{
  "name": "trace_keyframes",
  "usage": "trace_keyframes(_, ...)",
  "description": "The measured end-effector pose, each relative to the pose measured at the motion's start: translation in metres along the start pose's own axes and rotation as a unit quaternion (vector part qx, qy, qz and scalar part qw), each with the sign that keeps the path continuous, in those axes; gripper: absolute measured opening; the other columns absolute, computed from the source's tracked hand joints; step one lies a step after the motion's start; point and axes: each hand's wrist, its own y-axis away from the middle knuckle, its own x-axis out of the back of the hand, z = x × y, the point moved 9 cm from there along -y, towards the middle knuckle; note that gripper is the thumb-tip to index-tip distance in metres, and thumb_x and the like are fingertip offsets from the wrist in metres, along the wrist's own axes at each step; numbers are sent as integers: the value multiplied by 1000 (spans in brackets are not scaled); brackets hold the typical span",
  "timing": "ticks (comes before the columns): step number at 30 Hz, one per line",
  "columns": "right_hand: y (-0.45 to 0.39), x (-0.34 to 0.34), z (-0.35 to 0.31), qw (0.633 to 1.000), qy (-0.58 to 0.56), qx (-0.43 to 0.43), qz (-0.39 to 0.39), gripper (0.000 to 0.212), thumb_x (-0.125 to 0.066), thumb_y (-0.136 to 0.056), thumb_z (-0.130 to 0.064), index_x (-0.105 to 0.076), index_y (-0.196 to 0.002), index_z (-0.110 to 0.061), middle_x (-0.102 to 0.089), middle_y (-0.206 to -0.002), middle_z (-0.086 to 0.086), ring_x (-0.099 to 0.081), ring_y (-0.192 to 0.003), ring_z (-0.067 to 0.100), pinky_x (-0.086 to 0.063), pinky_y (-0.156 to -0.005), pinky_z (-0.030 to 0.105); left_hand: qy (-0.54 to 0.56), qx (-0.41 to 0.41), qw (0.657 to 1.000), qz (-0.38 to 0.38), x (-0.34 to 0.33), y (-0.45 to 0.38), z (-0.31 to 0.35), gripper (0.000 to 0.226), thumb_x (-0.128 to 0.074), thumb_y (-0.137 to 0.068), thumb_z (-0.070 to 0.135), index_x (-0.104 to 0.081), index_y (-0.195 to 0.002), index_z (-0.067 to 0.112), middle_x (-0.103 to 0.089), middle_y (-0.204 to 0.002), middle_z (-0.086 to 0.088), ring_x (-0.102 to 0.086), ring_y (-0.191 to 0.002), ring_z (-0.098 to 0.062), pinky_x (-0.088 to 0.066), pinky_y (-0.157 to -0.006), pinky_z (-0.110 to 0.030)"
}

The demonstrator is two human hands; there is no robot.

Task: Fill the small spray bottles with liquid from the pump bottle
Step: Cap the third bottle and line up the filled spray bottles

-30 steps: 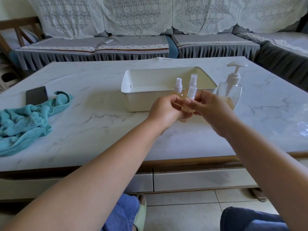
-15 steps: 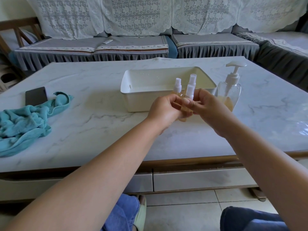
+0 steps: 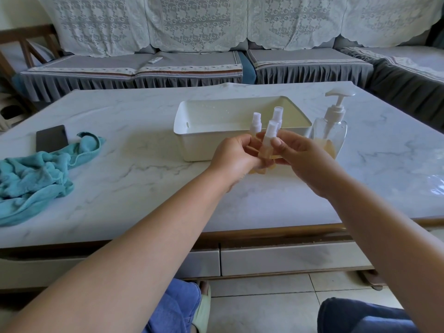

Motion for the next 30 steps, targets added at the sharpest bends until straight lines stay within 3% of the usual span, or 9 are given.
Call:
trace_keyframes(3,-1,3,2,1000,6,5,30,54,-72,-68,-70,-65,-90,-21,-71,-89,12,-63,-82,20,-49,-92,48,-1,3,1000,-2,-2,2,-2,26,-82,-66,-2,-67,-78,16,-72,-77,-2,-72,-79,-25,-57,-87,-42)
trace_keyframes(5,-1,3,2,999,6,0,33,66,-72,-63,-73,-62,-96,-17,-70,-94,17,-63,-82,26,-50,-93,53,3,1,1000,1,-1,1,-3,26,-82,-66,-3,-67,-75,17,-73,-79,-4,-72,-82,-29,-57,-87,-45)
trace_keyframes(8,0,-2,-1,1000,-29,-3,0,49,-60,-86,-54,-63,-114,-14,-70,-108,16,-65,-106,31,-47,-102,54,1,3,1000,4,1,0,-2,23,-82,-67,-1,-68,-81,11,-71,-78,-5,-70,-79,-24,-57,-85,-44)
trace_keyframes(10,-1,-2,0,1000,-28,2,1,35,-58,-94,-44,-68,-111,-16,-70,-108,15,-65,-108,31,-45,-103,54,2,4,1000,3,1,-1,-2,24,-82,-67,-1,-68,-84,9,-71,-78,-5,-70,-77,-23,-57,-85,-44)
trace_keyframes(15,-2,1,1,999,-37,2,37,59,-76,-63,-65,-63,-90,-15,-68,-85,10,-63,-81,30,-51,-92,45,4,4,1000,2,-2,1,-4,24,-81,-67,-2,-69,-82,13,-75,-82,-8,-73,-83,-29,-56,-87,-45)
trace_keyframes(20,0,-6,3,997,-67,-24,-21,49,-50,-98,-39,-59,-105,9,-68,-112,15,-66,-105,21,-48,-103,46,5,8,1000,4,0,-1,-3,20,-78,-71,-1,-71,-84,12,-73,-78,-7,-70,-75,-21,-57,-87,-41)
trace_keyframes(25,-1,-4,3,997,-75,-18,20,38,-74,-75,-47,-62,-88,-14,-69,-97,23,-66,-88,27,-52,-96,51,18,9,1000,5,-4,-1,-5,23,-81,-69,-2,-72,-83,13,-74,-86,-10,-72,-86,-29,-57,-87,-45)
trace_keyframes(28,-1,-11,5,995,-94,-34,-29,37,-60,-86,-44,-61,-101,-10,-68,-97,11,-66,-89,21,-52,-91,39,12,9,1000,3,-3,-1,-4,20,-80,-70,0,-71,-83,13,-74,-79,-4,-72,-77,-21,-58,-83,-35)
trace_keyframes(30,1,-12,6,993,-103,-40,-47,40,-49,-93,-45,-64,-115,-15,-70,-111,11,-66,-103,25,-50,-96,38,14,12,1000,3,0,-1,-3,18,-79,-72,0,-71,-84,12,-74,-78,-4,-70,-74,-17,-57,-84,-32)
